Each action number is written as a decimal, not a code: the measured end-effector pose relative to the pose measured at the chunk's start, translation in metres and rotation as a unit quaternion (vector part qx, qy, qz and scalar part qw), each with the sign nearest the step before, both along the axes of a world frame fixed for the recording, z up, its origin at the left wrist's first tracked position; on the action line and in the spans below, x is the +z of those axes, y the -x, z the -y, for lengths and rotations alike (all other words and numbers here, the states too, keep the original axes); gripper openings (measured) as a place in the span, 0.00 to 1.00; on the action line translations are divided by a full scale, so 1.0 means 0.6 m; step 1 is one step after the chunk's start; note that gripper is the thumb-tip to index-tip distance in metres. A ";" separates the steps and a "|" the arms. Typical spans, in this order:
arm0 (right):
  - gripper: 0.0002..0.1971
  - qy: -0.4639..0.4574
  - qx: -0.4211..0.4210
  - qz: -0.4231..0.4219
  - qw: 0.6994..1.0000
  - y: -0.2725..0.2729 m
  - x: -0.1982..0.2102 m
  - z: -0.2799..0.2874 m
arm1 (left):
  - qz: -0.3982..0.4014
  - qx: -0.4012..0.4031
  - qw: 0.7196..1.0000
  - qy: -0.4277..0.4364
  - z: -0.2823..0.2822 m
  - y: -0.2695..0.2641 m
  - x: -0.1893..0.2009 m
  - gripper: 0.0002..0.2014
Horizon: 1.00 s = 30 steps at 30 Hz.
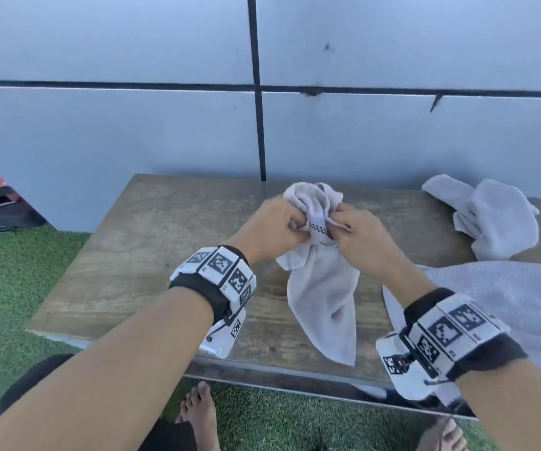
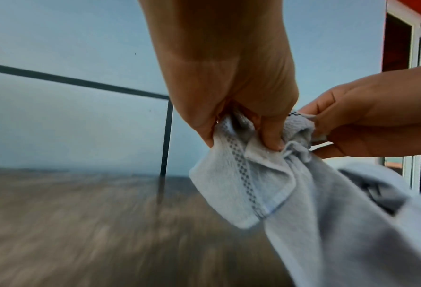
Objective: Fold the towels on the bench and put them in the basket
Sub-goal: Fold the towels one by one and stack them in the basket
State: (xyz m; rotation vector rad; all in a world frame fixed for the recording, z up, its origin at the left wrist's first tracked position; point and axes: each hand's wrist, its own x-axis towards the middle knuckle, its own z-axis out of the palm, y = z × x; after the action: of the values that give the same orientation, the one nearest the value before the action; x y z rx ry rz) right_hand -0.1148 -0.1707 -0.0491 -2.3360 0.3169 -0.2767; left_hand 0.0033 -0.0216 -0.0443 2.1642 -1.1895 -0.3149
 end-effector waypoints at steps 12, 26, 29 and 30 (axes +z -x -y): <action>0.11 0.193 -0.141 0.148 0.960 -0.201 0.243 0.195 | 0.231 0.231 0.942 0.081 0.015 -0.253 0.200 0.08; 0.09 0.138 -0.168 0.077 0.973 -0.200 0.212 0.194 | 0.026 0.296 0.941 0.165 0.007 -0.268 0.210 0.07; 0.11 0.123 -0.181 0.086 0.972 -0.185 0.210 0.193 | 0.056 0.281 0.946 0.151 0.006 -0.261 0.211 0.07; 0.11 0.120 -0.179 0.076 0.974 -0.176 0.206 0.192 | 0.065 0.271 0.950 0.139 0.002 -0.257 0.206 0.07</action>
State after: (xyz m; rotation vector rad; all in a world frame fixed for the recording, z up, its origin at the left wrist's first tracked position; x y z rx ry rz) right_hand -0.0091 -0.2861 0.0743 -2.4647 0.6612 -0.7009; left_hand 0.1575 -0.0231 0.0791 2.1753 -0.6115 0.2249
